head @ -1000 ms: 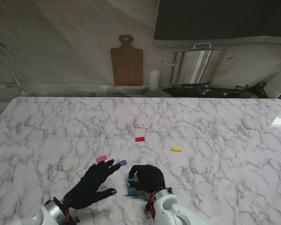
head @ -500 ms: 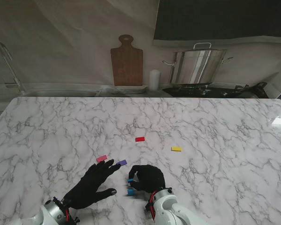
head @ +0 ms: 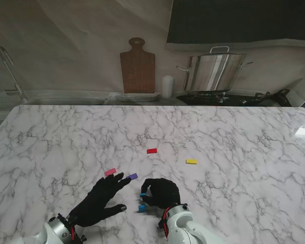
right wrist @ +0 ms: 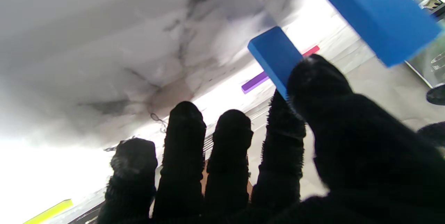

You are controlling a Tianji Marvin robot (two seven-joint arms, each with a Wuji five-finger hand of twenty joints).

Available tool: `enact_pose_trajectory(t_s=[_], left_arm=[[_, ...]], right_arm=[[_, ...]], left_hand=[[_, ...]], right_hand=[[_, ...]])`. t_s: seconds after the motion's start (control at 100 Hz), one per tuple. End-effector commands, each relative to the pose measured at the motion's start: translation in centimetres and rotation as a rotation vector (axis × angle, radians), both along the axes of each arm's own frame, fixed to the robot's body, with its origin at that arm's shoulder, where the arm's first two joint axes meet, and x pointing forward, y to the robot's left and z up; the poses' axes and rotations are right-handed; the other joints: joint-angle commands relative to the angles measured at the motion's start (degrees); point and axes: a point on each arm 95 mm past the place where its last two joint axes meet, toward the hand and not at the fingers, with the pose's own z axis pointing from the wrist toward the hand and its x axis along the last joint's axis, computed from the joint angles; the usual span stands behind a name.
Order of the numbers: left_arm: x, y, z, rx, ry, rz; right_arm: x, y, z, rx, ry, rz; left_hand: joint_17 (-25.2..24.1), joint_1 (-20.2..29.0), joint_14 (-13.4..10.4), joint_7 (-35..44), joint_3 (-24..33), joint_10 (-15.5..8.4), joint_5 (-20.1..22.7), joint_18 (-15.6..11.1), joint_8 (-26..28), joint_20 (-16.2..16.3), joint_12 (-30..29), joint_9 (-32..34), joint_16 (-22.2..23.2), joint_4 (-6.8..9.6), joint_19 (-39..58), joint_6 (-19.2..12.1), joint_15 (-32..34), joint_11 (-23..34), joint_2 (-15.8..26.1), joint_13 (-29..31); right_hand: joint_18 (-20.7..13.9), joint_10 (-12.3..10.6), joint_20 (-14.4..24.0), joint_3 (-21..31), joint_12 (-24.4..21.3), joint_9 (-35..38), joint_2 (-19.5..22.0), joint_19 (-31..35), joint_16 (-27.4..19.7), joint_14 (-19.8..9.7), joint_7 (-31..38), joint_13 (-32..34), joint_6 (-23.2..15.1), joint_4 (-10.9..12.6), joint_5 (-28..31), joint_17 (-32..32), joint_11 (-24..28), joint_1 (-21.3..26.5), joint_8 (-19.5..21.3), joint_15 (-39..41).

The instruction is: Arrange dominoes in a row

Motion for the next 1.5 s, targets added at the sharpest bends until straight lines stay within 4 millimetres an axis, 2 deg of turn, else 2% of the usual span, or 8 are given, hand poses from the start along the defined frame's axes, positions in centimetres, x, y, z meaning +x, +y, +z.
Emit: enact_pose_trajectory(t_s=[0.0, 0.37, 0.62, 0.89, 1.49], left_arm=[[-0.20, -0.16, -0.10, 0.005, 0.009, -0.012], [-0.19, -0.14, -0.10, 0.003, 0.009, -0.012], [-0.18, -0.12, -0.12, 0.004, 0.009, -0.012], [-0.18, -0.13, -0.10, 0.004, 0.010, -0.012], [-0.19, -0.11, -0.06, 0.004, 0.011, -0.012]], right_arm=[[-0.25, 0.06, -0.15, -0.004, 0.007, -0.006], [-0.28, 0.10, -0.10, -0.005, 0.013, 0.000], [-0.18, 0.24, -0.19, 0.015, 0.004, 0.006], [-0.13, 0.32, -0.25, 0.026, 0.000, 0.008], [-0.28, 0.30, -0.23, 0.008, 0.021, 0.018]], left_hand=[[0.37, 0.08, -1.43, -0.75, -0.30, -1.57, -1.62, -0.45, 0.84, -1.10, -0.54, -0.89, -1.06, 0.97, -0.38, -0.50, -0.64, -0.55, -0.61, -0.71], [0.37, 0.11, -1.39, -0.72, -0.30, -1.54, -1.60, -0.44, 0.86, -1.12, -0.52, -0.88, -1.04, 0.97, -0.38, -0.48, -0.62, -0.54, -0.64, -0.72], [0.38, 0.11, -1.44, -0.71, -0.29, -1.56, -1.61, -0.48, 0.87, -1.12, -0.51, -0.88, -1.05, 0.98, -0.38, -0.52, -0.63, -0.54, -0.63, -0.71], [0.38, 0.03, -1.45, -0.72, -0.34, -1.58, -1.60, -0.49, 0.87, -1.13, -0.52, -0.87, -1.08, 0.96, -0.38, -0.48, -0.63, -0.54, -0.63, -0.70], [0.38, 0.10, -1.44, -0.73, -0.30, -1.59, -1.59, -0.48, 0.86, -1.16, -0.48, -0.87, -1.06, 0.98, -0.38, -0.46, -0.62, -0.53, -0.62, -0.71]], right_hand=[[-1.66, -1.53, 1.21, 2.36, 0.93, 0.22, -1.22, 3.04, 2.70, 0.64, 3.55, -0.06, -0.08, -0.27, 3.25, 0.11, 3.29, 0.18, 1.94, 1.08], [-1.87, -0.88, 1.75, 2.14, 0.72, -1.41, -2.42, 2.79, 2.85, 0.72, 0.92, -1.08, 2.42, -0.23, 0.54, -0.47, 2.59, -1.29, 0.72, 0.48], [-1.88, -1.48, 2.08, 2.75, 0.46, 0.63, -1.89, 2.87, 2.91, 0.35, 1.64, 0.02, -1.29, -0.64, 5.14, 0.32, 2.60, 1.14, 0.16, 0.72], [-1.99, -1.64, 2.16, 2.55, 0.39, 0.96, -1.58, 3.07, 2.82, 0.21, 1.67, 0.27, -1.68, -0.91, 5.51, 0.66, 2.59, 1.16, -0.28, 0.80], [-2.23, -0.58, 2.56, 2.29, 0.55, -2.39, -3.58, 2.57, 2.61, 0.67, -2.12, -1.99, 3.77, -0.84, 0.24, -0.97, 1.55, -0.48, -4.28, -0.22]])
